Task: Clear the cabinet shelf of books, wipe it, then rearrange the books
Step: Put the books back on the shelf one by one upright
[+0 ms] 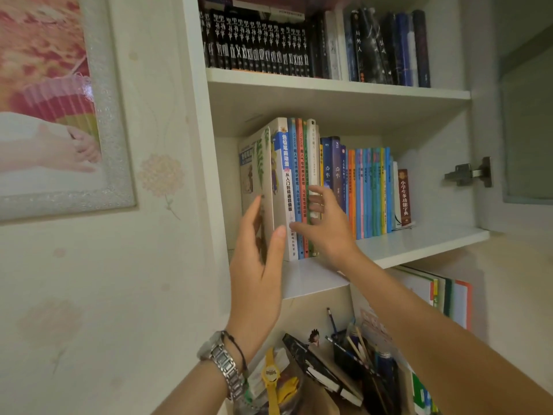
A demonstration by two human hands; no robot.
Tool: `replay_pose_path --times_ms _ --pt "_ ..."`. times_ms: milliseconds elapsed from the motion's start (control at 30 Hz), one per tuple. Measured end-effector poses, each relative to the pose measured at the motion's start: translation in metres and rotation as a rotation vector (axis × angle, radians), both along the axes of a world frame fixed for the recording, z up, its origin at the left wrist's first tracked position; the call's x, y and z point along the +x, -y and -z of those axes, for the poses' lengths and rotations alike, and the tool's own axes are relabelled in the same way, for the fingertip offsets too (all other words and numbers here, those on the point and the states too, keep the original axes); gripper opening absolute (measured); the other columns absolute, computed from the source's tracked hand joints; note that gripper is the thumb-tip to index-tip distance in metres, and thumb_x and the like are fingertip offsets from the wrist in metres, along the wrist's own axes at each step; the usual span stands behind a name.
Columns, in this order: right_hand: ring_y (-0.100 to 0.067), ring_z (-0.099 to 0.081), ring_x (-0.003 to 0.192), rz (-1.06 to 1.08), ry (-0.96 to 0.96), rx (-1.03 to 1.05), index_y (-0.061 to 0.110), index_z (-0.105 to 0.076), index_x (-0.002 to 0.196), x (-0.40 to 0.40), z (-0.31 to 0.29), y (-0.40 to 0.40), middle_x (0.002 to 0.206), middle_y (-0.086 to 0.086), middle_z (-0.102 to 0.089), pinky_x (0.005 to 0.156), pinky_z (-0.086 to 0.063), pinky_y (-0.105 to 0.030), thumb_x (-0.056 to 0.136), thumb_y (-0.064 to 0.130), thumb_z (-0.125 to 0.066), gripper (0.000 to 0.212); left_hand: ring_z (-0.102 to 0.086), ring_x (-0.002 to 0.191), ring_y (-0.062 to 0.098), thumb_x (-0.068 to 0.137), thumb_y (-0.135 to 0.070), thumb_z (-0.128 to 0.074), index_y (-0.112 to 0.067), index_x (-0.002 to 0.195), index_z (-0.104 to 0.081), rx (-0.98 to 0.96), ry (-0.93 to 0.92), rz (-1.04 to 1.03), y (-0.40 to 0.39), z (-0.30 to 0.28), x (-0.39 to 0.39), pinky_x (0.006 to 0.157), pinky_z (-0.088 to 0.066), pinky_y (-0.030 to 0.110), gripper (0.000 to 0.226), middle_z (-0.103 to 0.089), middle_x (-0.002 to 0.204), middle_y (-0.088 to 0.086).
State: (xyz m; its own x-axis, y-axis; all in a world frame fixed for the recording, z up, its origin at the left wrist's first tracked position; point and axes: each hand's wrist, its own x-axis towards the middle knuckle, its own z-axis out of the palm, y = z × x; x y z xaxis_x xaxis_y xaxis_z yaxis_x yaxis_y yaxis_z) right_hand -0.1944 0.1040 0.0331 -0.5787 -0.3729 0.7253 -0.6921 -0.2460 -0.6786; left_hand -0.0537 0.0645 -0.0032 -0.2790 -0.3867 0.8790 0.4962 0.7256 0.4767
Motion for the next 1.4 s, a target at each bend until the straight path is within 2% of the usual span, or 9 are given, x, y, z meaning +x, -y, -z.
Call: replay_pose_path --times_ms 200,333,533,633,800,933,1067,1233,1400 --pt "-0.013 -0.035 0.134 0.103 -0.200 0.066 0.026 -0.031 0.145 -0.003 -0.001 0.012 0.144 0.003 -0.039 0.110 -0.039 -0.045 0.072 0.007 -0.081 0.091 -0.037 0.130 -0.009 0.095 -0.026 -0.048 -0.037 0.139 -0.032 -0.036 -0.088 -0.020 0.006 0.010 -0.008 0.099 -0.034 0.005 0.048 -0.039 0.137 -0.031" --pt "-0.017 -0.029 0.135 0.146 -0.204 0.099 0.032 -0.025 0.147 -0.002 -0.012 0.016 0.144 -0.002 -0.035 0.108 -0.029 -0.033 0.072 0.013 -0.082 0.097 -0.039 0.132 -0.001 0.095 -0.027 -0.046 -0.035 0.139 -0.035 -0.061 -0.089 -0.033 0.007 0.009 -0.009 0.106 -0.036 0.017 0.047 -0.043 0.141 -0.021" --pt "-0.024 -0.044 0.120 0.445 -0.346 0.229 0.029 -0.020 0.148 -0.001 -0.021 0.031 0.129 -0.009 -0.046 0.082 -0.035 -0.025 0.078 0.023 -0.077 0.091 -0.039 0.132 0.001 0.095 -0.027 -0.046 -0.038 0.138 -0.035 -0.092 -0.104 -0.067 0.009 0.010 -0.009 0.108 -0.037 0.026 0.046 -0.044 0.141 -0.018" --pt "-0.024 -0.054 0.108 0.397 -0.332 0.167 0.031 -0.021 0.147 -0.001 -0.020 0.035 0.126 -0.008 -0.044 0.079 -0.046 -0.029 0.082 0.021 -0.073 0.084 -0.038 0.134 0.002 0.095 -0.023 -0.047 -0.042 0.138 -0.033 -0.108 -0.118 -0.089 0.009 0.010 -0.009 0.109 -0.036 0.029 0.050 -0.042 0.143 -0.020" --pt "-0.018 -0.054 0.101 0.315 -0.309 0.055 0.033 -0.027 0.147 -0.006 -0.016 0.043 0.120 -0.006 -0.041 0.082 -0.054 -0.030 0.080 0.015 -0.074 0.084 -0.032 0.138 0.002 0.086 0.003 -0.050 -0.044 0.141 -0.028 -0.109 -0.100 -0.107 0.010 0.009 -0.006 0.113 -0.034 0.039 0.076 -0.036 0.148 -0.020" --pt "-0.015 -0.054 0.092 0.337 -0.279 0.010 0.034 -0.031 0.148 -0.009 -0.016 0.046 0.113 -0.003 -0.042 0.074 -0.052 -0.026 0.080 0.015 -0.074 0.082 -0.028 0.140 0.000 0.085 0.016 -0.045 -0.042 0.142 -0.024 -0.139 -0.075 -0.177 0.005 0.004 -0.007 0.113 -0.030 0.030 0.084 -0.033 0.152 -0.014" --pt "-0.012 -0.049 0.080 0.396 -0.232 0.007 0.035 -0.031 0.148 -0.008 -0.017 0.048 0.108 0.001 -0.040 0.058 -0.038 -0.018 0.080 0.021 -0.072 0.081 -0.026 0.140 -0.002 0.082 0.019 -0.035 -0.042 0.144 -0.020 -0.133 -0.071 -0.231 0.004 0.003 -0.009 0.114 -0.025 0.024 0.088 -0.030 0.153 -0.015" --pt "-0.011 -0.049 0.086 0.383 -0.241 0.023 0.034 -0.029 0.149 -0.010 -0.013 0.048 0.108 0.005 -0.036 0.058 -0.036 -0.013 0.080 0.023 -0.072 0.082 -0.022 0.139 -0.006 0.087 0.017 -0.034 -0.049 0.138 -0.015 -0.114 -0.052 -0.276 0.003 -0.003 -0.016 0.115 -0.025 0.025 0.086 -0.025 0.150 -0.022" --pt "-0.010 -0.047 0.083 0.363 -0.257 0.078 0.036 -0.029 0.147 -0.012 -0.019 0.041 0.111 0.001 -0.040 0.054 -0.031 -0.011 0.078 0.022 -0.074 0.083 -0.020 0.139 -0.004 0.090 0.011 -0.039 -0.051 0.137 -0.004 -0.124 0.041 -0.247 0.006 -0.014 -0.023 0.115 -0.022 0.019 0.086 -0.019 0.152 -0.012"
